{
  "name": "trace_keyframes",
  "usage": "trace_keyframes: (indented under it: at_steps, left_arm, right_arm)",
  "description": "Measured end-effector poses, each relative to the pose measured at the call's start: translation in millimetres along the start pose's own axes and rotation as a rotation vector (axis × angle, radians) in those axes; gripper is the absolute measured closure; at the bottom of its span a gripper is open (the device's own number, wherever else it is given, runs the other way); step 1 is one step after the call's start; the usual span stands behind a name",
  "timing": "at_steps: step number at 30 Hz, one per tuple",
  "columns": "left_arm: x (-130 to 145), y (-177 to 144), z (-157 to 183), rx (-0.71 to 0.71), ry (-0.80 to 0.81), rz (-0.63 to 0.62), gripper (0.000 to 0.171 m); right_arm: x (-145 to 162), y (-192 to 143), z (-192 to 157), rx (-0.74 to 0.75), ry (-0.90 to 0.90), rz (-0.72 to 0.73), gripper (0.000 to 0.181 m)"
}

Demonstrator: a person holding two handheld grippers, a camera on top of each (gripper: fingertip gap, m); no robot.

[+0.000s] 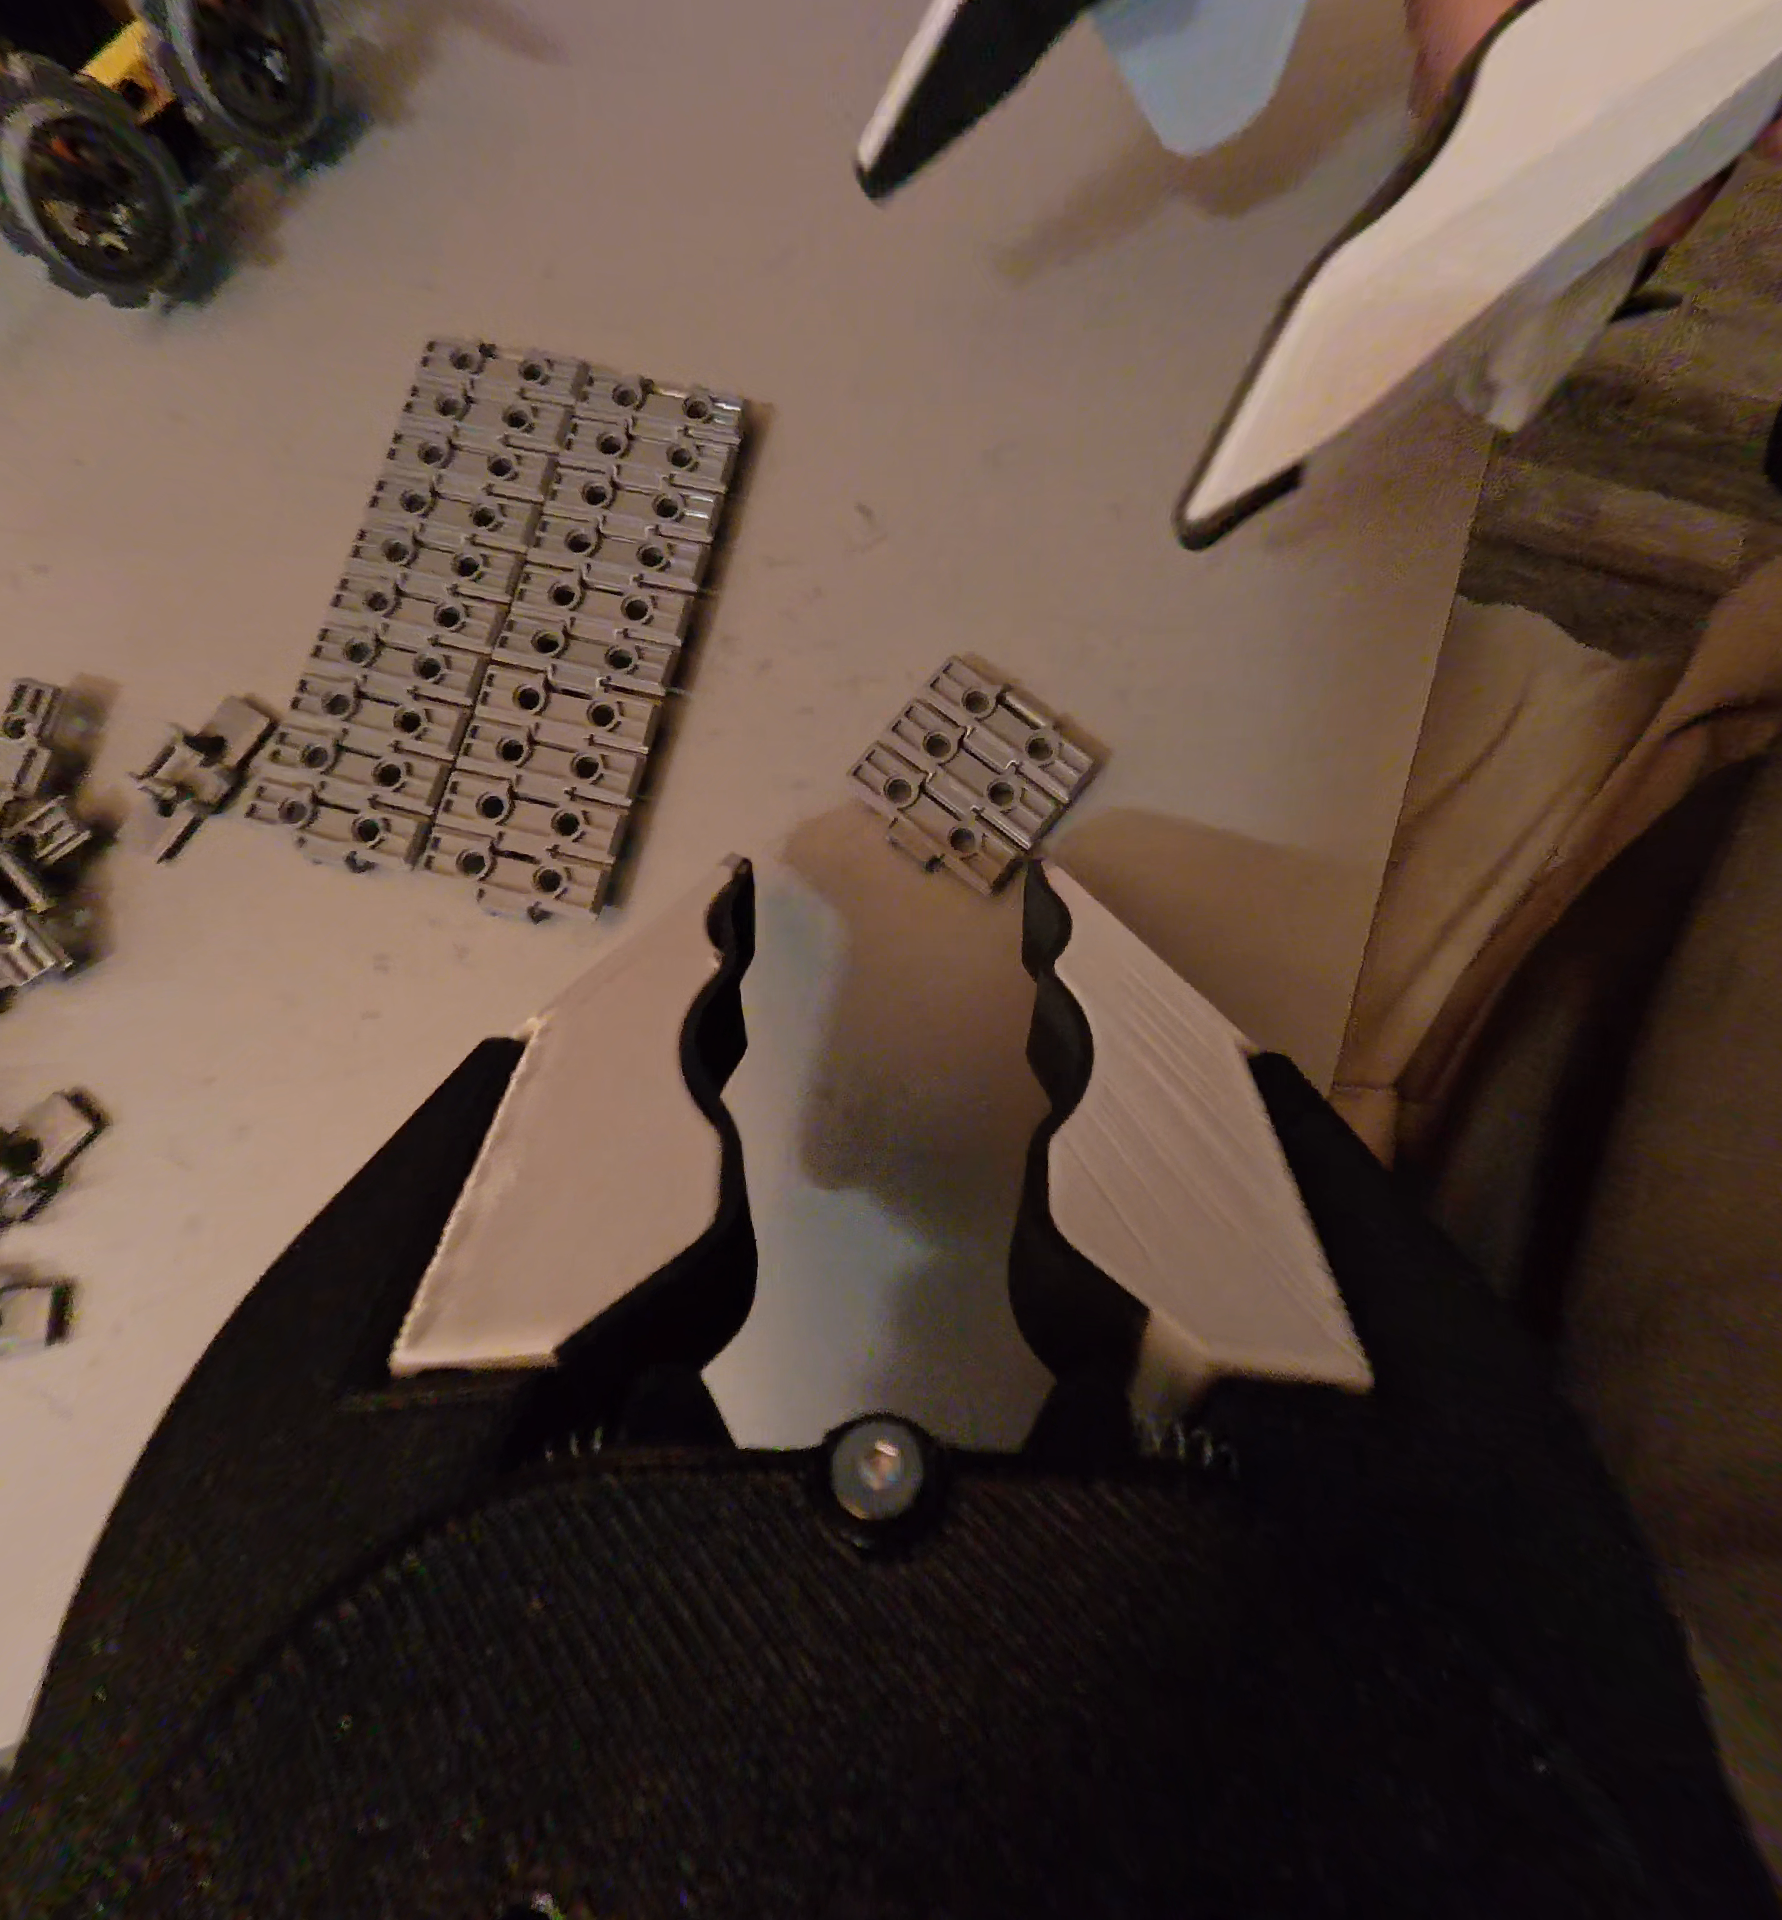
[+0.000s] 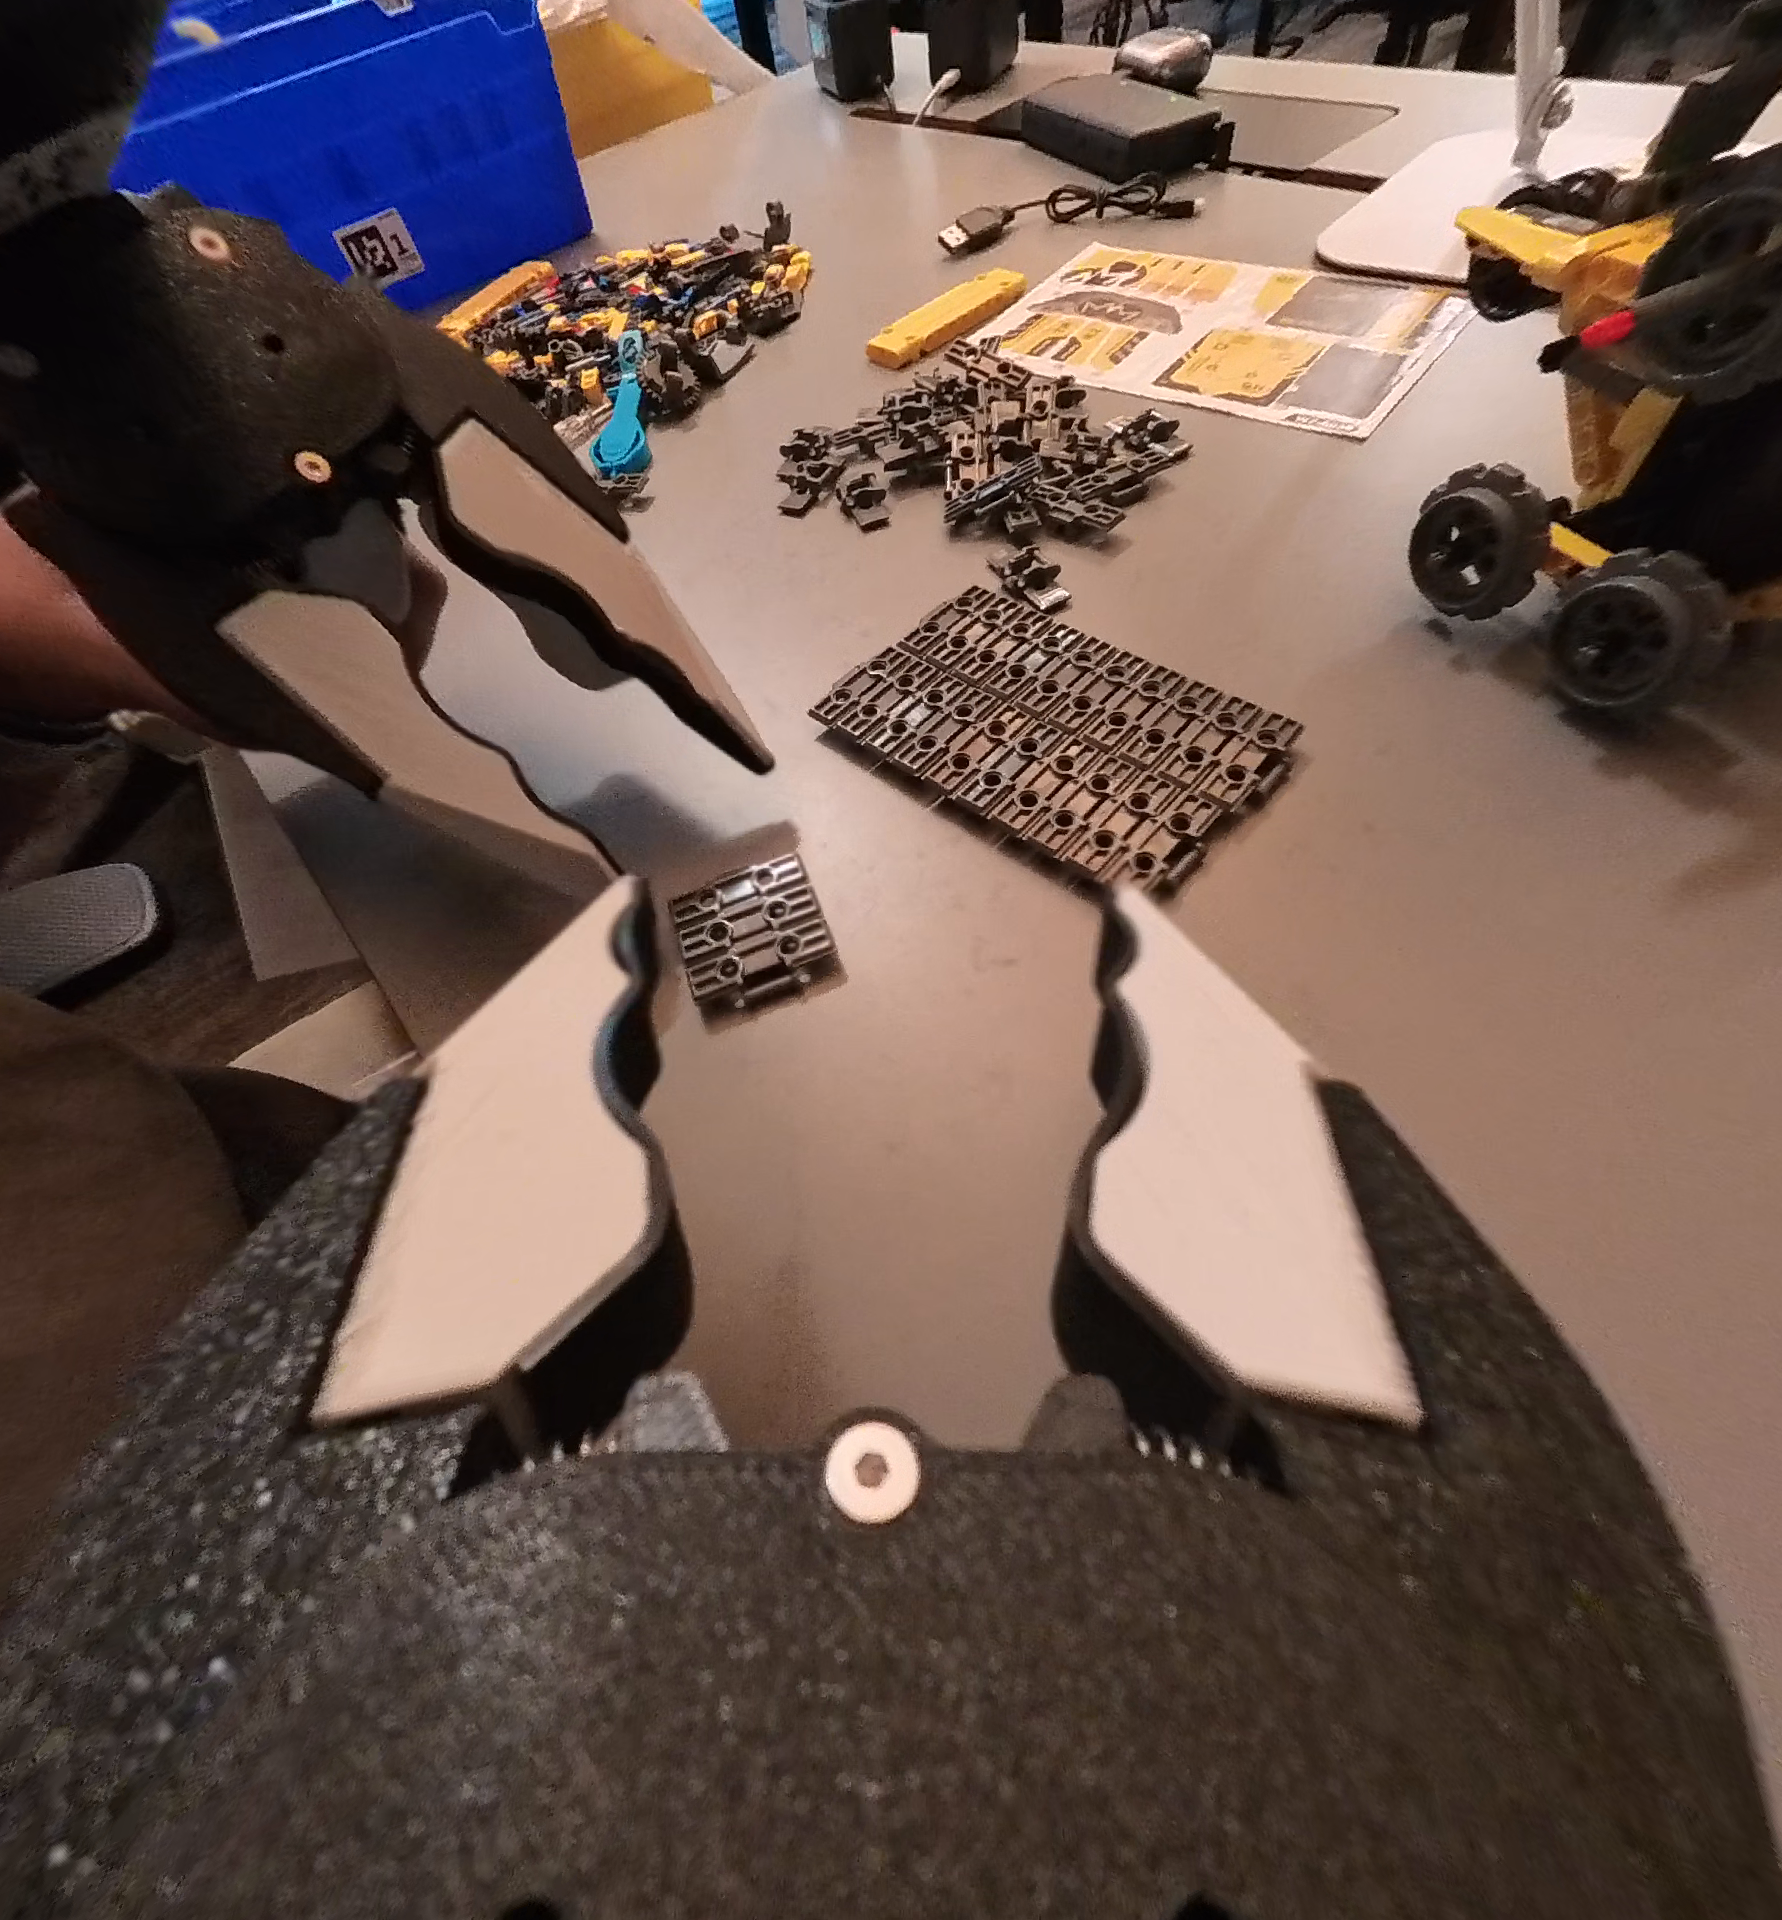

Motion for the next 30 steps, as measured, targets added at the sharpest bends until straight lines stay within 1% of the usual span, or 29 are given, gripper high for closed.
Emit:
trace_keyframes:
  at_steps: [2,4,6,7,9,11,14,15,17,18,21,25,28,30]
  left_arm:
    - [-2,-8,-4,-0.01,-0.029,0.026,0.121]
    - [-5,-16,-17,-0.052,-0.077,0.056,0.123]
    - [-8,-21,-38,-0.12,-0.15,0.082,0.124]
    - [-10,-23,-50,-0.148,-0.196,0.091,0.124]
    - [-15,-23,-71,-0.172,-0.29,0.122,0.122]
    - [-22,-21,-92,-0.202,-0.36,0.153,0.124]
    - [-25,-13,-120,-0.29,-0.377,0.125,0.13]
    - [-27,-10,-128,-0.324,-0.367,0.115,0.134]
    - [-28,-4,-140,-0.401,-0.349,0.095,0.143]
    - [-28,-1,-143,-0.427,-0.332,0.086,0.149]
    - [-28,6,-144,-0.464,-0.296,0.062,0.159]
    - [-27,11,-141,-0.47,-0.271,0.039,0.162]
    - [-27,11,-142,-0.496,-0.255,0.035,0.171]
    - [-27,11,-143,-0.505,-0.25,0.038,0.171]
  right_arm:
    - [-1,-1,-1,-0.025,0.008,0.019,0.121]
    - [-3,-3,-2,-0.069,0.022,0.052,0.139]
    - [-3,-4,0,-0.09,0.049,0.069,0.155]
    - [-3,-5,3,-0.082,0.065,0.065,0.158]
    - [-2,-8,11,-0.04,0.057,0.052,0.18]
    - [-5,-16,22,0.048,0.041,0.089,0.181]
    - [-7,-25,28,0.055,0.04,0.126,0.181]
    - [-6,-27,32,0.089,0.054,0.137,0.181]
    - [-5,-30,34,0.086,0.077,0.17,0.178]
    - [-5,-31,33,0.07,0.087,0.182,0.173]
    - [-6,-34,35,0.064,0.098,0.21,0.164]
    - [-5,-33,37,0.056,0.117,0.209,0.156]
    - [-4,-32,36,0.039,0.123,0.207,0.153]
    - [-4,-33,37,0.032,0.129,0.213,0.152]
Point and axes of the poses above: each gripper's, where its closed fingertips meet, y out along the fingers, x out of its underside, z = x × y across the jaws, the point moved 6 cm from there along -y, back along the fingers, and after that the axes turned 12 degrees about -y, right-handed, at the moved point
